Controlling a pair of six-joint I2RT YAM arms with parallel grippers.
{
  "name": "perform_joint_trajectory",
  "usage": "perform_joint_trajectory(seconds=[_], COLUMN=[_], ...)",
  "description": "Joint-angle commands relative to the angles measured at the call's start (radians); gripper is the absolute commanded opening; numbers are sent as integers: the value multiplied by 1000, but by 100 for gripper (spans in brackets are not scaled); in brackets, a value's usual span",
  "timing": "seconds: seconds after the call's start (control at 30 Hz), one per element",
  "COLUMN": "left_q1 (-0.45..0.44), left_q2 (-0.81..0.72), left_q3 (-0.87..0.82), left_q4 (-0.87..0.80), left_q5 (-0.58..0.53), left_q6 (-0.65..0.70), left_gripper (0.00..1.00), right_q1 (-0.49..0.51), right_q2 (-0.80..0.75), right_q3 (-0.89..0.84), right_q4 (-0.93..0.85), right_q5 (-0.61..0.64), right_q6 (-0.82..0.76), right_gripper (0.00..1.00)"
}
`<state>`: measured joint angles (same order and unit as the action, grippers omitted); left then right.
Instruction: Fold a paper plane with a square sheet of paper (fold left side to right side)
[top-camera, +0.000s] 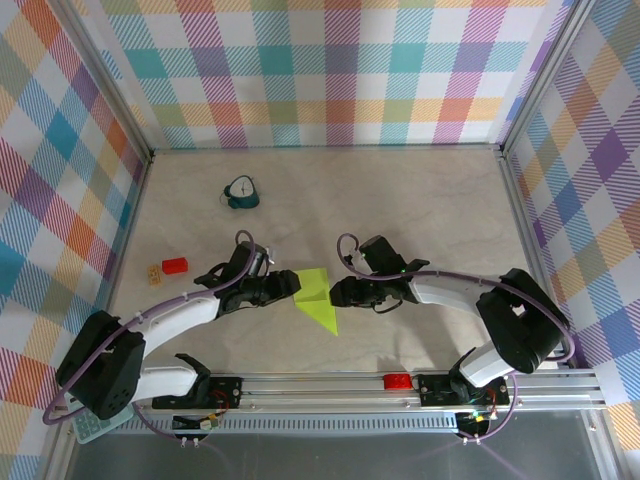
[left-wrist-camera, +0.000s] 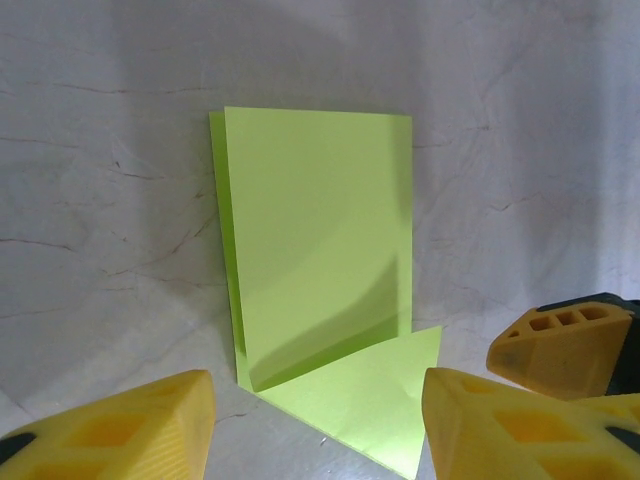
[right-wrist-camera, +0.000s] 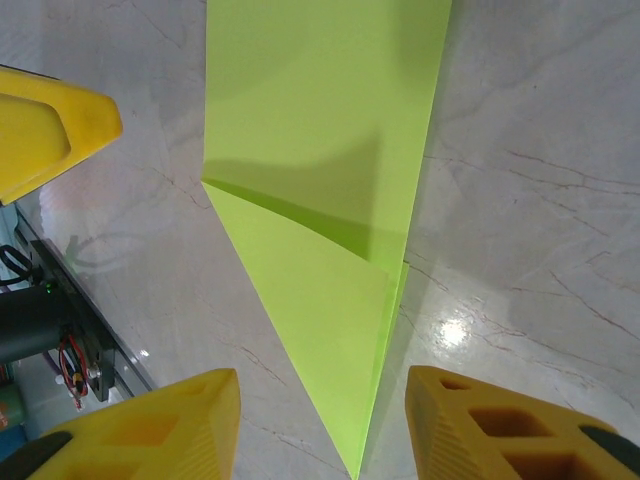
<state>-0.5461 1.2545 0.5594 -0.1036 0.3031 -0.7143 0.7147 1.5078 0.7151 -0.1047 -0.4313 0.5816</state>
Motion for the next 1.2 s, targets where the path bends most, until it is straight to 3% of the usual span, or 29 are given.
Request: perform_joint_trajectory(seconds=[0.0, 0.6, 1.17], left_q1=[9, 8, 9], left_q2=[42, 194, 177], left_q3=[-13, 8, 27], left_q4=[7, 106, 107], left_q5=[54, 132, 143], left_q6=[18, -9, -20], left_gripper=[57, 53, 23], right_q1=[-3, -1, 0], right_q2=[-3, -31, -49], right_q3=[14, -21, -28], right_q4=[5, -1, -13], right_q5=[-4, 8, 14], right_q6=[-25, -18, -22], right_gripper=[48, 49, 49])
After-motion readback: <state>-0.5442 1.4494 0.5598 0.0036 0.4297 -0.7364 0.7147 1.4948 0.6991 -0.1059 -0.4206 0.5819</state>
